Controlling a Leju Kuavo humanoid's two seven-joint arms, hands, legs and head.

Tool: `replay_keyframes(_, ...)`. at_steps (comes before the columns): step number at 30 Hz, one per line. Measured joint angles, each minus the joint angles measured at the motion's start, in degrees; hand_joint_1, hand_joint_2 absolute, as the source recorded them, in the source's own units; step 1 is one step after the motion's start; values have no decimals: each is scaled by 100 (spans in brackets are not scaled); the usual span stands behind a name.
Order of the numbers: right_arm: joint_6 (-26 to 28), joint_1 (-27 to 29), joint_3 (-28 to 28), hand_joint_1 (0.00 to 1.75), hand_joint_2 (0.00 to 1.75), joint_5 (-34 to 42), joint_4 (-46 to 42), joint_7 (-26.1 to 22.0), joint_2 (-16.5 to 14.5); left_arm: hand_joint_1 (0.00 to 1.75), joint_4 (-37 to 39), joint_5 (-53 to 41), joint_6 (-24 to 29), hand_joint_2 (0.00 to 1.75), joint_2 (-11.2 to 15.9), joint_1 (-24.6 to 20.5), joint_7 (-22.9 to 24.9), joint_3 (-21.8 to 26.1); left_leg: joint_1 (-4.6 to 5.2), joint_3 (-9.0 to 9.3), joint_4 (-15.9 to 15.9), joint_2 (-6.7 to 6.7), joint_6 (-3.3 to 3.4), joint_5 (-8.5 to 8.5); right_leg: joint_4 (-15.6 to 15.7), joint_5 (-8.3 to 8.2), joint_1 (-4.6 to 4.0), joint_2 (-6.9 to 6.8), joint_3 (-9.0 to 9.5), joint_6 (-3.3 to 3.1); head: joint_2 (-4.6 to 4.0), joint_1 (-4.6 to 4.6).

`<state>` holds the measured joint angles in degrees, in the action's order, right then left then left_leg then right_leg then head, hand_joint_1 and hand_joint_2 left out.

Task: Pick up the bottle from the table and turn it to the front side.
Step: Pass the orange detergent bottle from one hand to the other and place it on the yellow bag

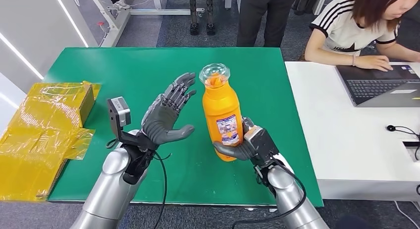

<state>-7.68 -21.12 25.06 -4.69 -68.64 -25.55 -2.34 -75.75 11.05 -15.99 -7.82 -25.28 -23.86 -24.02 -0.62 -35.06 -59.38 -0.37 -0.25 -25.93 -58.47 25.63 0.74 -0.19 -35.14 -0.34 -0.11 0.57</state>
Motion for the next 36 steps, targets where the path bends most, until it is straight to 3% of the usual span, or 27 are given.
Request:
replay_keyframes(13, -137, -534, 414, 175, 175, -95, 359, 204, -179, 0, 148, 76, -139, 175, 2, -174, 62, -160, 0, -1, 0, 2, 0, 0, -1, 0, 0, 2, -1, 0, 0, 0)
replay_keyframes(36, -37, -635, 687, 175, 175, -267, 498, 481, -196, 0, 557, -34, -89, 175, -43, -692, 302, -190, 0, -1, -1, 1, 0, 0, 0, 0, 0, 3, -3, 0, 0, 0)
